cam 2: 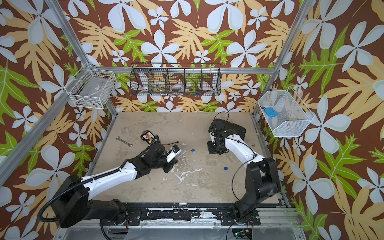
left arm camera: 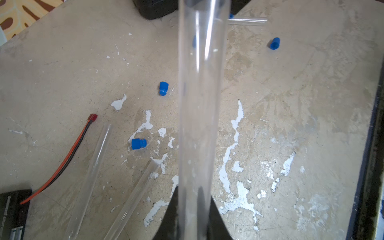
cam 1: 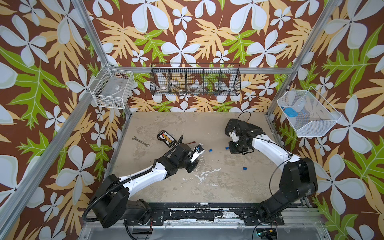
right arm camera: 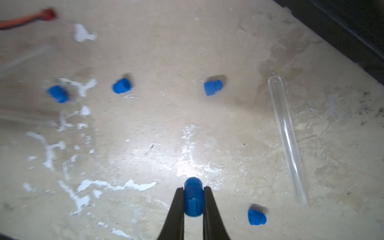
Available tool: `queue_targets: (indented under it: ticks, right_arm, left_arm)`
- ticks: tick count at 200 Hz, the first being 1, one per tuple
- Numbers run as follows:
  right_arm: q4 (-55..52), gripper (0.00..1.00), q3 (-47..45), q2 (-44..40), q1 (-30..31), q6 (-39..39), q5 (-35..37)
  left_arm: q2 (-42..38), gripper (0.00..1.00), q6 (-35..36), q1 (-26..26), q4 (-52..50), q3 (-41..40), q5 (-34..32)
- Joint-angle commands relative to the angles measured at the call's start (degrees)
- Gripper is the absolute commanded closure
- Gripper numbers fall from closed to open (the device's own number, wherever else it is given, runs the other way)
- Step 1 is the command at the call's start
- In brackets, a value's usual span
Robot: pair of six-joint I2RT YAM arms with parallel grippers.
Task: Insert stoppers into test tubes
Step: Pick up the stopper from the center of the board, then insert the stopper into the test tube.
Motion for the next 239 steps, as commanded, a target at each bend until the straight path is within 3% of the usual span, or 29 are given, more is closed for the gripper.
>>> queue_targets:
  ticks: [1, 51, 99, 137, 175, 239]
  right_arm:
    - [-0.1, 0.88, -0.7, -5.0, 0.4, -2.3, -10.8]
    - [-1.3, 0.87, -2.3, -16.0, 5.9, -5.6, -25.4]
    - [1.5, 0.88, -6.3, -22.2, 8.4, -2.3, -34.1]
    - [5.8, 0.89, -7.3, -22.4, 11.9, 0.9, -37.0]
    - [7.9, 0.89, -6.3, -20.5, 15.6, 2.2, -33.7]
    - [8.1, 0.89, -5.7, -18.6, 16.0, 2.1, -30.6]
  left_arm:
    - [-1.5, 1.00, 5.4, 0.0, 1.8, -0.9, 3.1]
    - [-5.2, 1.00, 19.3, 0.0, 0.9, -3.0, 3.3]
    - [-10.5, 1.00, 30.3, 0.0, 1.2, -6.9, 2.9]
    - [-11.8, 1.00, 30.3, -0.1, 1.1, -7.4, 3.5]
    - [-11.6, 1.00, 27.7, 0.0, 1.2, -7.0, 5.2]
    - [-10.5, 1.00, 25.3, -0.1, 1.4, -6.0, 6.7]
